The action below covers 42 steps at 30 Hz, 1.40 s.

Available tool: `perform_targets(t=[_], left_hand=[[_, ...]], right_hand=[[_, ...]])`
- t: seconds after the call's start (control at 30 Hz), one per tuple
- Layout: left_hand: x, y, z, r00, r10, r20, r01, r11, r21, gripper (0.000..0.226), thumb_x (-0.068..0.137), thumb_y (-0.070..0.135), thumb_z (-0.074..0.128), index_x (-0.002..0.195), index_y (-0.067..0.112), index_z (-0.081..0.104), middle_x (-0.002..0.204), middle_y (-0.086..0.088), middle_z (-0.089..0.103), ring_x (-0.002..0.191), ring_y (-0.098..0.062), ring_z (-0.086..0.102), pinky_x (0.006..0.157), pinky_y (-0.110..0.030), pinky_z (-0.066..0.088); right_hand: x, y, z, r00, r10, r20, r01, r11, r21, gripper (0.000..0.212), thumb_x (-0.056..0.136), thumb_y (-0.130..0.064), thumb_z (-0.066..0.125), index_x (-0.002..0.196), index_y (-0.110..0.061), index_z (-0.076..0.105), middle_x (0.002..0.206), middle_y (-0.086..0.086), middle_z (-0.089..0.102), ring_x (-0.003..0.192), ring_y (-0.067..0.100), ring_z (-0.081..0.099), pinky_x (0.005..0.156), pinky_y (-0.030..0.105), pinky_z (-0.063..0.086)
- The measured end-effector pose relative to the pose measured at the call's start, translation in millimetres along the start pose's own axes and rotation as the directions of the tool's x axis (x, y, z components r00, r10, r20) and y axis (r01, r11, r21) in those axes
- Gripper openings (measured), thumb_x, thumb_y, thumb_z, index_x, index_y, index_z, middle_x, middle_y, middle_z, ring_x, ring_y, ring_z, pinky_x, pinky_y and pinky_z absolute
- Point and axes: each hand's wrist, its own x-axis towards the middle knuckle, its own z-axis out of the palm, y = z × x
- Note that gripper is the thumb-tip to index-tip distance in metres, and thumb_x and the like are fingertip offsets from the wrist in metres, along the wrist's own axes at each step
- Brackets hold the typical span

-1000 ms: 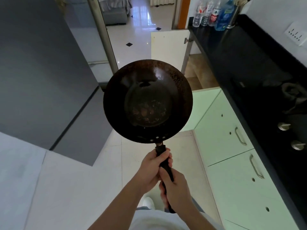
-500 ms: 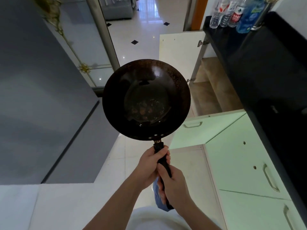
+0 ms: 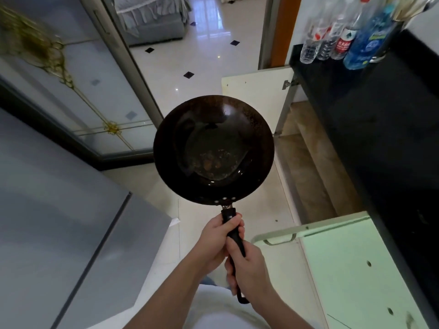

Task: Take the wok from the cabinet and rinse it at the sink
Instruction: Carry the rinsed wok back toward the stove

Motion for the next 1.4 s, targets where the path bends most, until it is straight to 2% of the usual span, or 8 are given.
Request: perform_targets(t=[0.23,0.47,0.6,0.7,0.8,1.03,1.17,1.4], left_hand=[[58,40,14,0.993,-0.076,0.085,0.07,0.995,0.071,0.01,0.095,0.01,0.058,0.102,0.003,0.058,0.078,-0.005,0.059,0.069,-0.014,0.058,0.073,-0.029,0.047],[128,93,34,0.956,-0.176,0.237,0.107,0.955,0.278,0.012,0.095,0.011,0.059,0.103,0.002,0.058,0.079,-0.006,0.059,0.069,-0.015,0.058,0.072,-0.029,0.049],[170,141,41,0.9,-0.307,0.309,0.168,0.899,0.405,0.009,0.096,0.007,0.055,0.103,0.001,0.057,0.077,-0.008,0.059,0.067,-0.016,0.057,0.075,-0.032,0.048],[197,175,41,0.846,-0.396,0.356,0.174,0.838,0.518,0.009,0.096,0.01,0.056,0.101,0.002,0.059,0.076,-0.008,0.059,0.069,-0.017,0.057,0.078,-0.034,0.049],[220,202,42,0.802,-0.452,0.39,0.136,0.775,0.617,0.01,0.097,0.014,0.057,0.098,0.004,0.058,0.074,-0.008,0.058,0.069,-0.017,0.057,0.074,-0.032,0.049],[247,221,53,0.717,-0.573,0.397,0.157,0.687,0.709,0.014,0.096,0.016,0.058,0.102,0.003,0.058,0.076,-0.009,0.059,0.071,-0.018,0.059,0.069,-0.028,0.053],[257,222,67,0.684,-0.615,0.393,0.143,0.641,0.754,0.014,0.097,0.017,0.058,0.101,0.004,0.057,0.075,-0.007,0.059,0.07,-0.017,0.059,0.074,-0.031,0.051],[282,225,115,0.627,-0.644,0.439,0.077,0.612,0.787,0.01,0.1,0.013,0.051,0.098,0.003,0.052,0.068,-0.01,0.051,0.054,-0.013,0.057,0.054,-0.02,0.05]], right_hand=[[50,-25,-10,0.992,-0.019,-0.128,0.017,1.0,-0.019,0.04,0.1,-0.03,0.054,0.063,-0.015,0.054,0.049,0.006,0.054,0.034,0.017,0.047,0.039,0.025,0.039],[113,-55,-8,0.935,0.011,-0.355,0.01,0.998,0.057,0.038,0.101,-0.028,0.053,0.065,-0.014,0.052,0.048,0.006,0.054,0.034,0.021,0.046,0.039,0.028,0.038],[161,-81,14,0.853,0.08,-0.515,-0.012,0.991,0.133,0.032,0.099,-0.034,0.054,0.068,-0.024,0.056,0.05,0.0,0.056,0.039,0.015,0.048,0.044,0.029,0.04],[192,-104,33,0.798,0.151,-0.584,-0.018,0.974,0.227,0.03,0.101,-0.029,0.052,0.074,-0.017,0.057,0.049,-0.001,0.056,0.037,0.011,0.048,0.042,0.025,0.041],[215,-126,45,0.74,0.208,-0.64,-0.01,0.954,0.3,0.032,0.102,-0.025,0.05,0.074,-0.011,0.057,0.05,0.001,0.056,0.036,0.014,0.046,0.038,0.024,0.041],[240,-144,51,0.631,0.304,-0.713,-0.067,0.938,0.34,0.033,0.1,-0.034,0.05,0.078,-0.012,0.061,0.054,0.004,0.058,0.041,0.014,0.05,0.047,0.032,0.045],[248,-151,44,0.603,0.347,-0.719,0.016,0.895,0.445,0.034,0.102,-0.029,0.049,0.081,-0.004,0.06,0.054,0.008,0.055,0.039,0.02,0.048,0.039,0.03,0.042],[271,-161,6,0.582,0.317,-0.748,0.102,0.885,0.455,0.044,0.101,-0.033,0.048,0.074,0.001,0.055,0.049,0.011,0.052,0.035,0.025,0.045,0.036,0.028,0.04]])
